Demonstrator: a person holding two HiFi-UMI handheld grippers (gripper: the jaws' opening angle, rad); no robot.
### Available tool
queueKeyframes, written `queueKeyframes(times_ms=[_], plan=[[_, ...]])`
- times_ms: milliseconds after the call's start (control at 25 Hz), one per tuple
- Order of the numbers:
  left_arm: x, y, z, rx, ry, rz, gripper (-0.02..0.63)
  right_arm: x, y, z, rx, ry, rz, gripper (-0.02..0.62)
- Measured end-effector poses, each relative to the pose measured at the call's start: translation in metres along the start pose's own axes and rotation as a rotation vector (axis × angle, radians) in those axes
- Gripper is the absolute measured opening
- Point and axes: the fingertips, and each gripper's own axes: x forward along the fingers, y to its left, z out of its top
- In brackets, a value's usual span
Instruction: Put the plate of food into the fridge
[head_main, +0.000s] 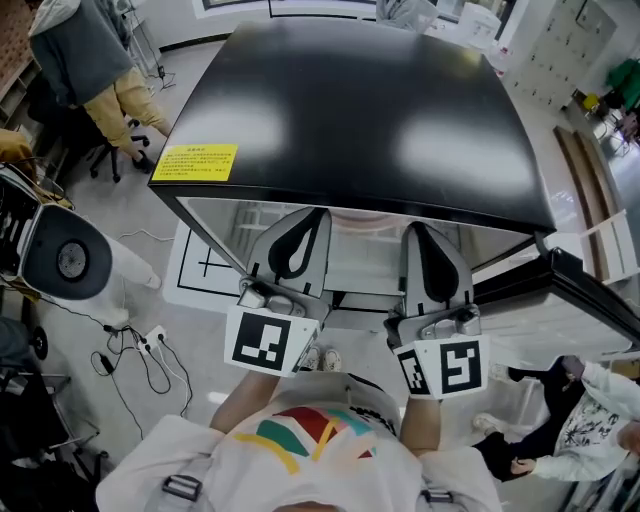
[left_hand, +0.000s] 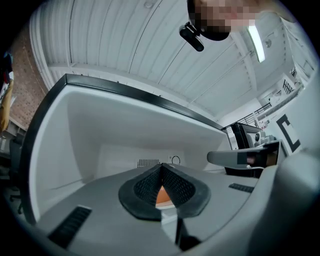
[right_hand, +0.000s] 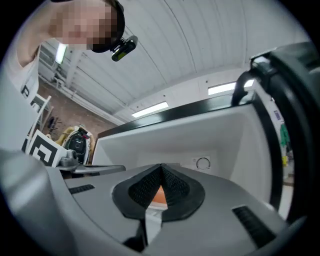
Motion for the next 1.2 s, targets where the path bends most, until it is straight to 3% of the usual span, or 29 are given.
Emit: queueKeyframes(times_ms=[120, 400, 1200], plan=[[-0.002, -0.003, 0.0, 0.005, 0.0, -0.004, 0.006, -0.015, -0.006, 0.0, 0.022, -0.008, -0.106, 0.0], [-0.012, -0.005, -0.004, 0.018, 0.003, 0.003, 0.006, -0.032, -0.006, -0.018, 0.007, 0.044, -0.147, 0.0], [-0.013, -0.008, 0.0, 0.029, -0.008, 0.005, 0.006, -0.03, 0.01, -0.023, -0.092, 0.081, -0.109, 0.0]])
